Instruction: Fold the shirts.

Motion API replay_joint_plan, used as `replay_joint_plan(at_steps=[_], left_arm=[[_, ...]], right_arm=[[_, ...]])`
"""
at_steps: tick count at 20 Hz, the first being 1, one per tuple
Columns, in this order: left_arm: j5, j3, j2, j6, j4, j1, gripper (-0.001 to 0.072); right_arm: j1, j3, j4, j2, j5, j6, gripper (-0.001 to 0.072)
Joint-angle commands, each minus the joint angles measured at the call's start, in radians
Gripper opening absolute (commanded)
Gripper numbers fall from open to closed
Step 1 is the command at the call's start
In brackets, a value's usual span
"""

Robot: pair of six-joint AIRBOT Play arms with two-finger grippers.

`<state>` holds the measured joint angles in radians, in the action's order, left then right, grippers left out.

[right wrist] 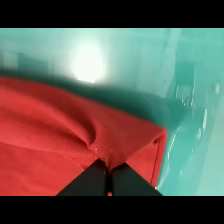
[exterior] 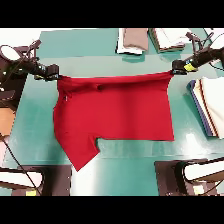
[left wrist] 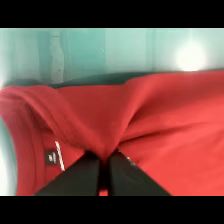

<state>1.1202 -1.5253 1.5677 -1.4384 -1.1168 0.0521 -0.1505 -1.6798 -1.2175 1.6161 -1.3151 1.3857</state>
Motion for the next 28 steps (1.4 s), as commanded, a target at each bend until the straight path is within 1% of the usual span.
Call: replay_joint_plan(at_steps=[1, 2, 4, 8, 10, 14, 15, 16, 17, 18, 20, 22, 24, 28], left_arm=[[0.014, 0.006, 0.035, 0.007, -0.025, 0.007, 0.0033], [0.049, 0.006, 0.035, 0.007, -0.061, 0.006, 0.0033], [0.087, 0.027, 0.035, 0.007, -0.075, 0.006, 0.0033], [0.074, 0.124, 0.035, 0.007, -0.073, 0.006, 0.0033], [0.073, 0.166, 0.035, 0.007, -0.074, 0.006, 0.0033], [0.075, 0.185, 0.034, 0.005, -0.074, 0.006, 0.0036], [0.075, 0.185, 0.034, 0.005, -0.074, 0.006, 0.0141], [0.076, 0.185, 0.034, -0.003, -0.074, 0.006, 0.0446], [0.080, 0.185, 0.031, -0.019, -0.077, 0.006, 0.0556], [0.088, 0.185, 0.019, -0.029, -0.089, 0.006, 0.0558], [0.121, 0.185, -0.037, -0.029, -0.120, 0.006, 0.0558], [0.154, 0.216, -0.137, -0.031, -0.180, 0.006, 0.0558], [0.159, 0.336, -0.281, -0.066, -0.256, 0.006, 0.0557], [0.166, 0.717, -0.592, -0.122, -0.256, 0.006, 0.0557]], right_arm=[[0.006, -0.082, -0.017, 0.051, 0.004, 0.000, 0.0013], [0.004, -0.081, -0.021, 0.044, -0.006, -0.002, 0.0014], [0.006, -0.080, -0.062, 0.043, -0.054, -0.003, 0.0014], [0.008, 0.031, -0.066, 0.036, -0.089, -0.002, 0.0013], [0.008, 0.133, -0.065, 0.010, -0.064, -0.002, 0.0014], [0.034, 0.290, -0.065, -0.061, 0.037, -0.002, 0.0015], [0.040, 0.318, -0.065, -0.080, 0.059, -0.002, 0.0017], [0.042, 0.336, -0.065, -0.094, 0.073, 0.000, 0.0095], [0.041, 0.338, -0.064, -0.102, 0.075, 0.005, 0.0341], [0.041, 0.338, -0.064, -0.113, 0.075, 0.006, 0.0409], [0.040, 0.338, -0.066, -0.156, 0.070, 0.006, 0.0409], [0.039, 0.338, -0.066, -0.220, 0.032, 0.005, 0.0409], [0.040, 0.338, -0.062, -0.291, -0.025, 0.005, 0.0409], [0.057, 0.338, -0.058, -0.402, -0.020, 0.005, 0.0408]])
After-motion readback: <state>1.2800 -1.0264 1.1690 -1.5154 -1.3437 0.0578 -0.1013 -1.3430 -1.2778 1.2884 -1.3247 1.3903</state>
